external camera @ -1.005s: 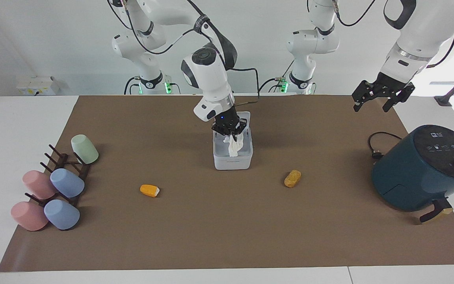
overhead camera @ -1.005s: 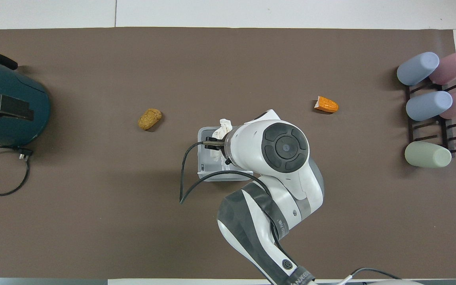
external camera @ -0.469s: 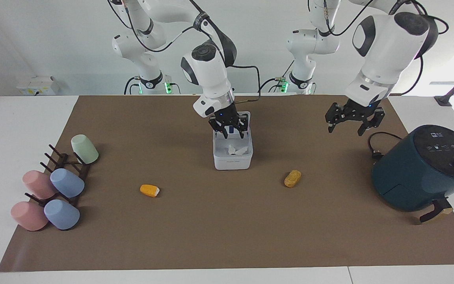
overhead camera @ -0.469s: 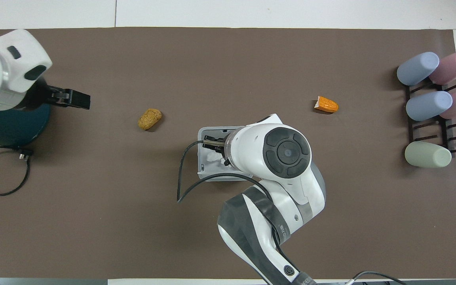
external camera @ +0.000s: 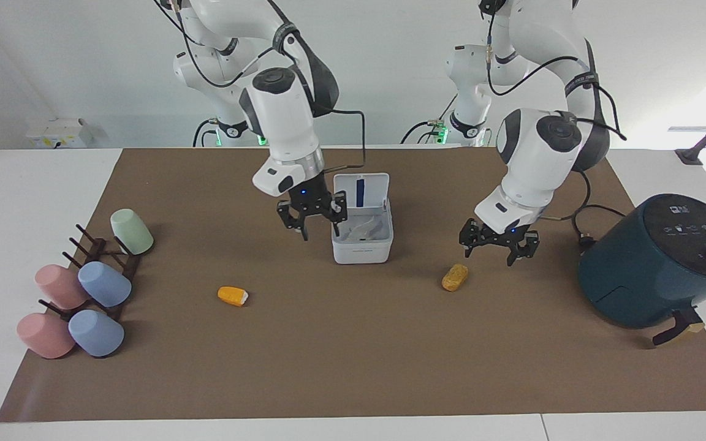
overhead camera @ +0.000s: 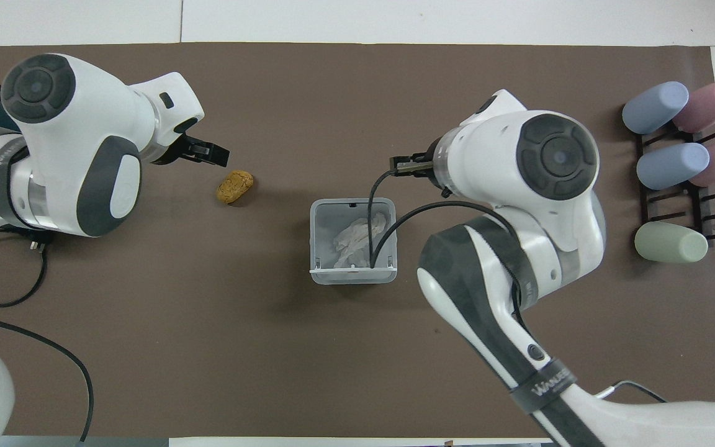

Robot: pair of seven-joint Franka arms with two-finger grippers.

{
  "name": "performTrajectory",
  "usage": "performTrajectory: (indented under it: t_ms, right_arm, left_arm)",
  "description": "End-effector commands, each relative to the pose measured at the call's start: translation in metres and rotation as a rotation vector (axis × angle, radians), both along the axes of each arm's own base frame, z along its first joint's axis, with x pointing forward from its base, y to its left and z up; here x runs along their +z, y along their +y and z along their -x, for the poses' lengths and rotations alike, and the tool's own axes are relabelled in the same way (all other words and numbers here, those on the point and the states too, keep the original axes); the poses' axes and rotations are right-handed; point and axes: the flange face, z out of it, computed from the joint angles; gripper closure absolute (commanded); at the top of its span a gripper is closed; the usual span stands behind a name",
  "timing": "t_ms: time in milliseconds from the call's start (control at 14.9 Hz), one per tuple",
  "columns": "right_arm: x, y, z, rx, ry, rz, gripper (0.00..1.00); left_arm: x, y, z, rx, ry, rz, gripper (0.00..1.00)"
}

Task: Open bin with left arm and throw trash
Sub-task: 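Grasp the brown potato with the left gripper while the right gripper reaches the carrot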

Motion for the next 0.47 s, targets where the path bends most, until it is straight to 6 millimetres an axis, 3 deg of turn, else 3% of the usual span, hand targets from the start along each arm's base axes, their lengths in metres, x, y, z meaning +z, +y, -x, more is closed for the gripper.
performTrajectory:
  t_ms: [0,268,402]
  right_arm:
    - [-0.010,-0.046,-0.024,0.179,-0.038,0.079,0.21]
    - [-0.029,-0.116,-0.042,0.512,-0.125,0.203,0.10]
    - [-0.057,-0.130,-0.047,0.663,-0.150,0.252,0.01]
  left_arm:
    - [-0.041,-0.001,0.007,-0.109,-0.029,-0.025,0.00]
    - [-0.102,-0.023,0.013,-0.183,0.048,-0.047,0.00]
    - [-0.117,-0.024,0.022,-0.188,0.050,-0.046,0.00]
